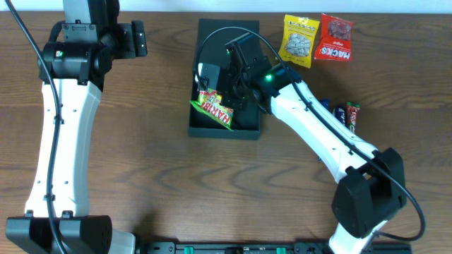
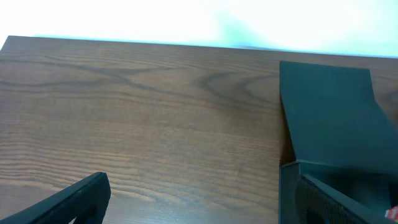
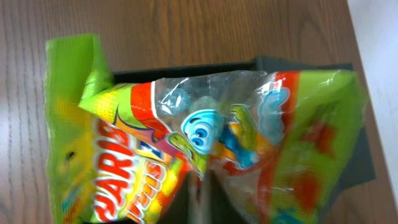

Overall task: Pack container
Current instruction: 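Carry the Haribo bag with the right gripper and drop it in the box, then grasp the blue Oreo pack with the right gripper, then place the Oreo pack upright into the box beside the Haribo bag, then grasp the yellow Hacks candy bag with the right gripper, then lower the yellow Hacks bag into the box and release it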

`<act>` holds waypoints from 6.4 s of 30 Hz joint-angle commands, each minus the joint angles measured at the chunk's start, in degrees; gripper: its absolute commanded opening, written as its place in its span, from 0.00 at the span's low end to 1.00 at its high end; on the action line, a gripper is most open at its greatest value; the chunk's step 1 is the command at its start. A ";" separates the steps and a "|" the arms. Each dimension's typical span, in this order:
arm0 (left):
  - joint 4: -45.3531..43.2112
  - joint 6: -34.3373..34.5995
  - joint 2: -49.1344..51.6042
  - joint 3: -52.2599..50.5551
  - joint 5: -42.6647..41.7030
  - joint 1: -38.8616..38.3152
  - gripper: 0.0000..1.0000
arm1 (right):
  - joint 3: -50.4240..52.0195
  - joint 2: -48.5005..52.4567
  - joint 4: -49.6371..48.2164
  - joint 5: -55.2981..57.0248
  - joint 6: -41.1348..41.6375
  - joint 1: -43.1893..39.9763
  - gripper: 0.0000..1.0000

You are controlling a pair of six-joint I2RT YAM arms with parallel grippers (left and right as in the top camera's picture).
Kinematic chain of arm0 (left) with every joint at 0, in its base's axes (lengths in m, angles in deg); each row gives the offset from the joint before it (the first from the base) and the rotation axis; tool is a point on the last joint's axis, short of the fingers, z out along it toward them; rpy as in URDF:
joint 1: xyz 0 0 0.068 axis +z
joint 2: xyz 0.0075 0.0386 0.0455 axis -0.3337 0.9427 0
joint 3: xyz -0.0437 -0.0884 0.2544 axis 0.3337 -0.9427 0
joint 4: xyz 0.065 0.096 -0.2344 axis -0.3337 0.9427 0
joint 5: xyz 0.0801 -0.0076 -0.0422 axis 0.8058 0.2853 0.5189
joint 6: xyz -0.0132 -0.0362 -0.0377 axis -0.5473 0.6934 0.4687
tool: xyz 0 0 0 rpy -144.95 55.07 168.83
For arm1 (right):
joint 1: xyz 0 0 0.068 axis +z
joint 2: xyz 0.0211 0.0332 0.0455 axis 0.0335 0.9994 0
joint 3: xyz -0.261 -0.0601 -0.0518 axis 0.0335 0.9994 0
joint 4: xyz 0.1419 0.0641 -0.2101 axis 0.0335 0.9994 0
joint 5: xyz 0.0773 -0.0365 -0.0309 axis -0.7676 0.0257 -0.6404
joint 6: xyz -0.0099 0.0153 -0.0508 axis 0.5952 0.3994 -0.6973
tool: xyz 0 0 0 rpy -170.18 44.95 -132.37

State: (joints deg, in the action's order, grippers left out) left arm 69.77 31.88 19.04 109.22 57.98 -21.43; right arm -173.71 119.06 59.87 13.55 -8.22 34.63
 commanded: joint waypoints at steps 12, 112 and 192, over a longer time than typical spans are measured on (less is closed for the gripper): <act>0.22 -1.03 -1.49 0.24 -0.85 0.15 0.95 | -0.33 -0.22 -0.98 2.78 12.22 -0.15 0.99; 3.30 -0.81 -1.38 0.24 -5.38 0.13 0.95 | -25.81 13.18 18.97 21.92 78.68 -11.50 0.82; 3.91 -0.83 -1.38 0.24 -7.06 0.09 0.95 | -40.92 22.40 39.91 10.27 84.94 -0.63 0.01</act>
State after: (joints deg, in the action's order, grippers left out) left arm 73.51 31.88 19.04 109.22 51.10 -21.43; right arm -215.68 141.38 99.80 23.85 69.70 32.40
